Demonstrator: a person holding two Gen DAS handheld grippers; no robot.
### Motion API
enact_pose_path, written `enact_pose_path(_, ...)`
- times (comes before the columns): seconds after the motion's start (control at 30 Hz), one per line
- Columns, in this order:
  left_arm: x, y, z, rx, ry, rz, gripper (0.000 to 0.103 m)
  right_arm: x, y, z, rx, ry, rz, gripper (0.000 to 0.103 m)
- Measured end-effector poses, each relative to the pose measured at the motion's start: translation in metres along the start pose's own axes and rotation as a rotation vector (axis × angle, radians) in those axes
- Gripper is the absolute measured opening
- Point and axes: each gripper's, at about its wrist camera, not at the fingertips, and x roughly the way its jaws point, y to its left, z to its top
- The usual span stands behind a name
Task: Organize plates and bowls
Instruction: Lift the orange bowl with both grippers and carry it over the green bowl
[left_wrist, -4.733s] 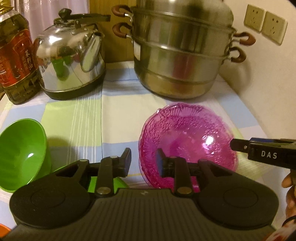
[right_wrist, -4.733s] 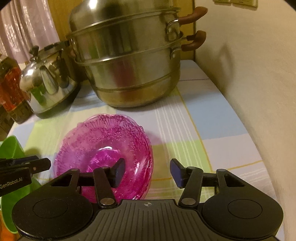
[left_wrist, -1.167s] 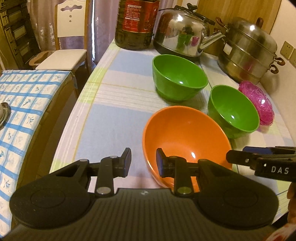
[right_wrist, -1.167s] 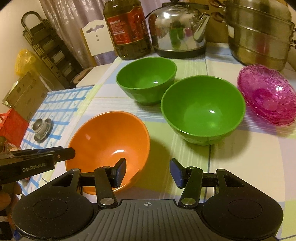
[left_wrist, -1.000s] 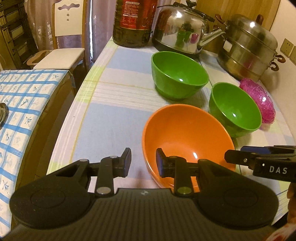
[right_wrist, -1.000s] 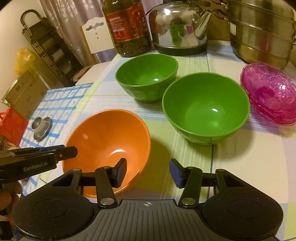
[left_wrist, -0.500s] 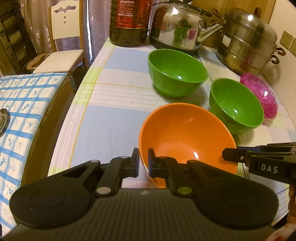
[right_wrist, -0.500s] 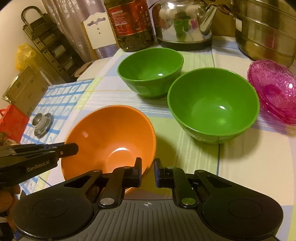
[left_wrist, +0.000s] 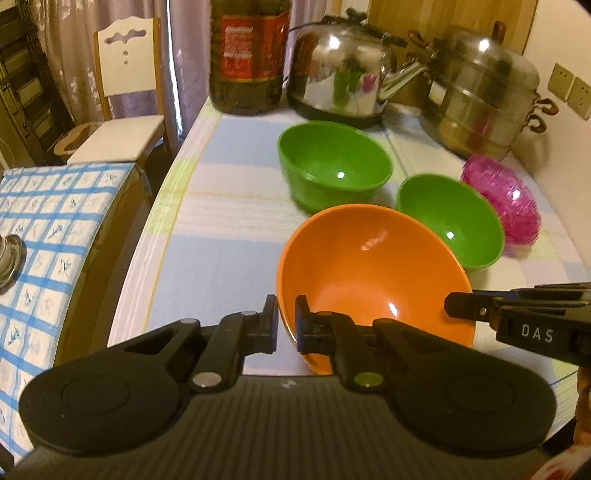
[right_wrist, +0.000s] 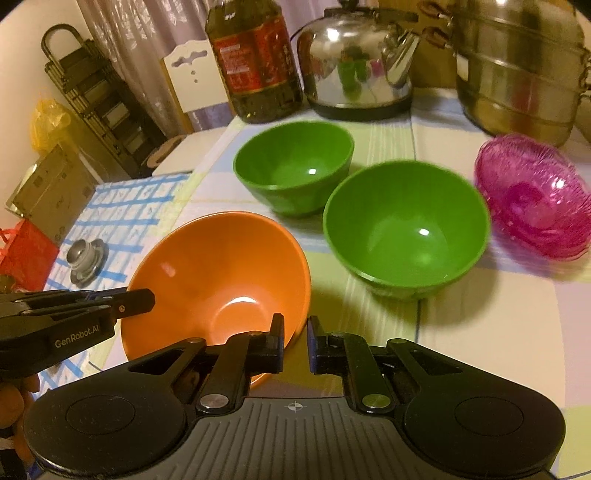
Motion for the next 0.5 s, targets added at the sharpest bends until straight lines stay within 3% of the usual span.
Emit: enact_pose_path(0.5,-0.022,-0.062,0.065,0.059,-0.093,-0.045,0.008,-0.063,-0.033,0.045,0.015,-0.105,-0.05,0.012)
